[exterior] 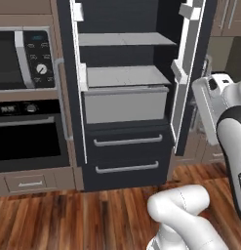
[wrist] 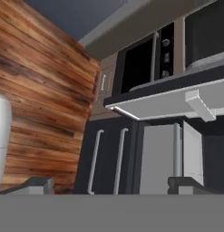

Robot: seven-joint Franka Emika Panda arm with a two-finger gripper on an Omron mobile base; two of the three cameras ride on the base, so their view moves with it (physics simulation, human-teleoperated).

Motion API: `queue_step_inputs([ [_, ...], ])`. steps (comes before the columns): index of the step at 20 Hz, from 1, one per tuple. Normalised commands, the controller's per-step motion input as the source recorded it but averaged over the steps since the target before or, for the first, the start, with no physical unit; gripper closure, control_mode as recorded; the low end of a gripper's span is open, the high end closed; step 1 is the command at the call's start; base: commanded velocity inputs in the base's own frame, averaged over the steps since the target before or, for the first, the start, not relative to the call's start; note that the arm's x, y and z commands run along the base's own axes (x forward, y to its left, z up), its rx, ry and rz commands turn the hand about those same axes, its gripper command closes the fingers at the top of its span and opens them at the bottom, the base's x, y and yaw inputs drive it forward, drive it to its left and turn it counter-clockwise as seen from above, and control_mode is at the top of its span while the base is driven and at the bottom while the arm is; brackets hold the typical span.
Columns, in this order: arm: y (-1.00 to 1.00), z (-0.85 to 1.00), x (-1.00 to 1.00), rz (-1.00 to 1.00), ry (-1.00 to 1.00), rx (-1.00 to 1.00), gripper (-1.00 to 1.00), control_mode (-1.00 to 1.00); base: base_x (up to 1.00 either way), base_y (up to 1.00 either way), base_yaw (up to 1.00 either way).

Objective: Place one of the steaks on the plate and the other in the bowl. Then place the bowl in the fridge.

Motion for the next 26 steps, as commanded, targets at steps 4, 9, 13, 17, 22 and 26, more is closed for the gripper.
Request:
queue_step_inputs([
  [4, 0.0, 0.0, 0.0, 0.0, 0.0, 0.0, -1.0, 1.0, -1.0, 0.01, 0.33],
  [9, 0.0, 0.0, 0.0, 0.0, 0.0, 0.0, -1.0, 1.0, -0.99, 0.01, 0.62],
  [13, 0.0, 0.0, 0.0, 0.0, 0.0, 0.0, -1.0, 1.0, -0.96, 0.0, 0.69],
  [17, 0.0, 0.0, 0.0, 0.0, 0.0, 0.0, -1.0, 1.0, -1.0, 0.0, 0.67],
  [22, 0.0, 0.0, 0.0, 0.0, 0.0, 0.0, -1.0, 1.0, -0.81, 0.14, 0.64],
  [26, 0.0, 0.0, 0.0, 0.0, 0.0, 0.0, -1.0, 1.0, -0.52, 0.47, 0.6],
])
